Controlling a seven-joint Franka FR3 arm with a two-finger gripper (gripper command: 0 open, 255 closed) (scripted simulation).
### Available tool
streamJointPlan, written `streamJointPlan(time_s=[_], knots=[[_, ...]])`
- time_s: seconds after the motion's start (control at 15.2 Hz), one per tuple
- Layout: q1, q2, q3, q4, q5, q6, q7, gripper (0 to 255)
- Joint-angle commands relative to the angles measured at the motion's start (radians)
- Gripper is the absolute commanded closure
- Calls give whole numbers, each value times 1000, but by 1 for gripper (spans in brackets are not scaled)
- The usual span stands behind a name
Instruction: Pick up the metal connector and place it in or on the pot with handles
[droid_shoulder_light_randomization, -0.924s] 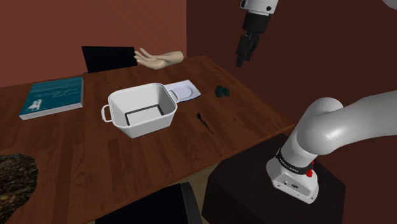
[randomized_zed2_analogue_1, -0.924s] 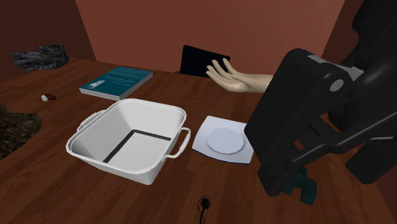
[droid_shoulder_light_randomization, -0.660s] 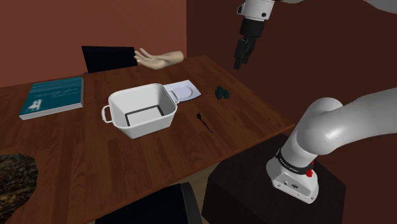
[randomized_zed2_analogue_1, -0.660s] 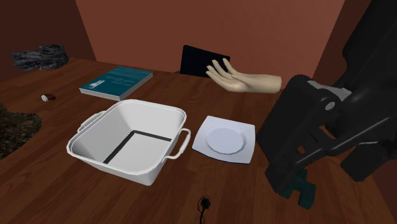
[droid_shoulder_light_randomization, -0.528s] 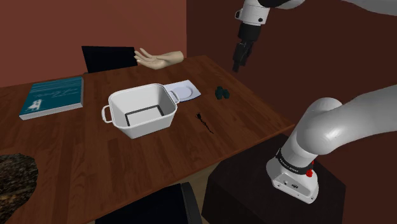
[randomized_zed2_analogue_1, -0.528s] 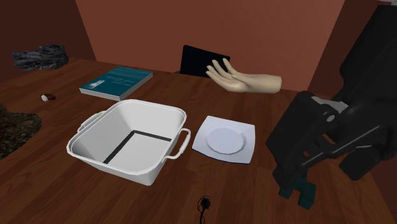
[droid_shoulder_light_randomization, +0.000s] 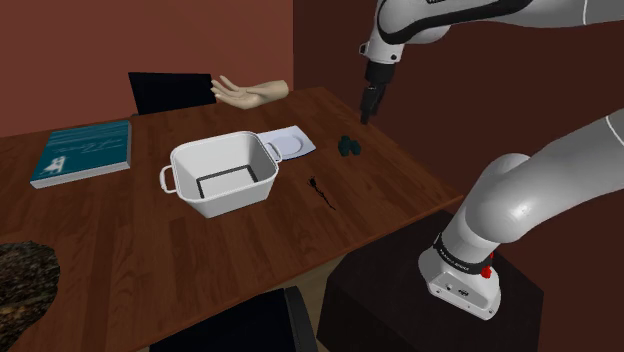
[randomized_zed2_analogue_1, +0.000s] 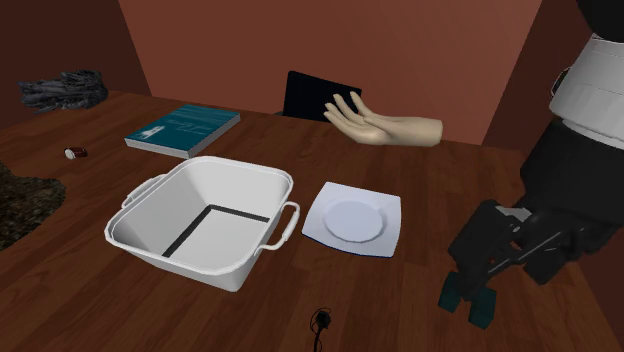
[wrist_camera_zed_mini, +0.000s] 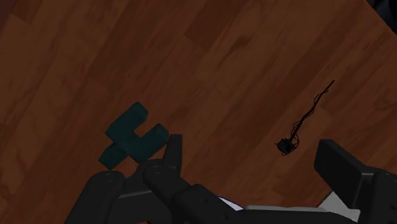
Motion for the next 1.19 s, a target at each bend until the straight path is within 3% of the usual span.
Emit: streamJointPlan(time_s=[0.0, 0.4, 0.86, 1.12], knots=[[-3, 66, -29, 9, -5, 47, -50, 0], [-6, 279, -99, 66, 12, 165, -190, 0], [-28, 557, -146, 195, 83, 263, -363, 0], [-29, 579, -142, 174, 95, 304, -372, 0]])
